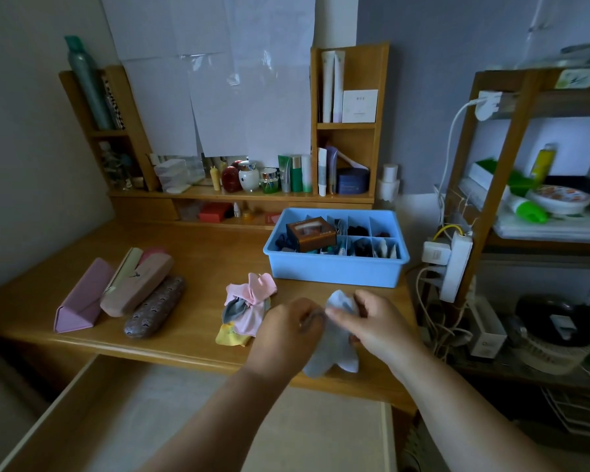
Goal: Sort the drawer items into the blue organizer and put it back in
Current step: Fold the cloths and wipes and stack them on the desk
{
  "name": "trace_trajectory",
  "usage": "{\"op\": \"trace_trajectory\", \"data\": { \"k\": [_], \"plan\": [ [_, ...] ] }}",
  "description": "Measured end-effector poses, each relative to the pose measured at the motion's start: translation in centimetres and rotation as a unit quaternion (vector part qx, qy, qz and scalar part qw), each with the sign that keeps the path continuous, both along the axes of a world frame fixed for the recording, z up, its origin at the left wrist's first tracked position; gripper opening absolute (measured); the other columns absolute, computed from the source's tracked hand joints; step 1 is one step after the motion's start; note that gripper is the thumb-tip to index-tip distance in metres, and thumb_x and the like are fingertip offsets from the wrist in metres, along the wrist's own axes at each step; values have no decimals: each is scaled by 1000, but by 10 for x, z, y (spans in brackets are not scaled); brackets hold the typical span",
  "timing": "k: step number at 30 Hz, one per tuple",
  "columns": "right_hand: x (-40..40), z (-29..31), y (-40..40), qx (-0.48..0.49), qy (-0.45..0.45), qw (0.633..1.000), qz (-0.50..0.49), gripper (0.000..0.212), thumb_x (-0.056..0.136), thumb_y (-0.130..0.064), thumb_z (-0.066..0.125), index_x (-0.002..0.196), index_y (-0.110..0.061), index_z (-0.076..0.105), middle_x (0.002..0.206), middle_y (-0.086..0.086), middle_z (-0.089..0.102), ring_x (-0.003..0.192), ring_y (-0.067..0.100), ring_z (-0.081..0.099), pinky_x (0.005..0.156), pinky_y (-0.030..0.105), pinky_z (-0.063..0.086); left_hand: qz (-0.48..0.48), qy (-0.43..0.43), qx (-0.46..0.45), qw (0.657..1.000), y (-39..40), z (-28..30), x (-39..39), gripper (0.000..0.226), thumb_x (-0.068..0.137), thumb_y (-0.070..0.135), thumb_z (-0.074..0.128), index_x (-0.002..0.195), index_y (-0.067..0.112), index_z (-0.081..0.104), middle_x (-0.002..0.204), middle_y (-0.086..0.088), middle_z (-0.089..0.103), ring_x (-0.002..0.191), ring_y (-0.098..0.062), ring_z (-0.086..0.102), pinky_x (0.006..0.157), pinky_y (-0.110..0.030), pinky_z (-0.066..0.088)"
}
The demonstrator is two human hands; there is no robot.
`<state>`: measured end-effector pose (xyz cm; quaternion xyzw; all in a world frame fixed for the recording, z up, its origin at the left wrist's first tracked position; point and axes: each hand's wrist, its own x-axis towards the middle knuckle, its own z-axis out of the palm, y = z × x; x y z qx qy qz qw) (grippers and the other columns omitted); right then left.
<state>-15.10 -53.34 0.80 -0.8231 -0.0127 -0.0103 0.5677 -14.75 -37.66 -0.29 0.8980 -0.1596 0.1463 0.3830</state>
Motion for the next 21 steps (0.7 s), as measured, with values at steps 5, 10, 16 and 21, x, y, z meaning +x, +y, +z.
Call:
{"op": "trace_trajectory", "data": {
  "k": [5, 10, 16, 21],
  "plan": [
    [4, -2, -5, -80, -47, 995, -22, 11, 88, -27, 60, 80, -27, 52, 75, -5, 58, 70, 12, 59, 58, 23, 44, 11, 28, -84, 996, 2, 9, 0, 36, 91, 7, 53, 62, 27, 49, 52, 15, 49, 56, 9, 49, 52, -7, 35],
    [1, 7, -21, -14, -42, 999, -7, 20, 92, -27, 58, 79, -12, 63, 47, -4, 54, 46, 5, 54, 56, 26, 47, -3, 98, -131, 987, 10, 15, 0, 23, 89, 19, 62, 66, 24, 60, 54, 17, 56, 54, 8, 48, 50, -7, 34],
    [6, 22, -49, 24, -4, 998, 52, 10, 78, -10, 73, 75, -14, 65, 51, -13, 58, 48, -5, 51, 46, 8, 37, -40, 172, -87, 981, 31, 29, 8, 11, 82, 20, 71, 73, 25, 70, 53, 23, 60, 49, 9, 53, 46, -4, 37],
    [21, 23, -57, 77, 6, 997, 5, 6, 83, -13, 70, 78, -10, 67, 58, 3, 65, 50, 11, 60, 48, 16, 47, 23, 209, -124, 970, 29, 34, 29, 14, 91, 15, 60, 82, 20, 70, 43, 5, 58, 35, -3, 48, 40, -12, 38]
  ]
}}
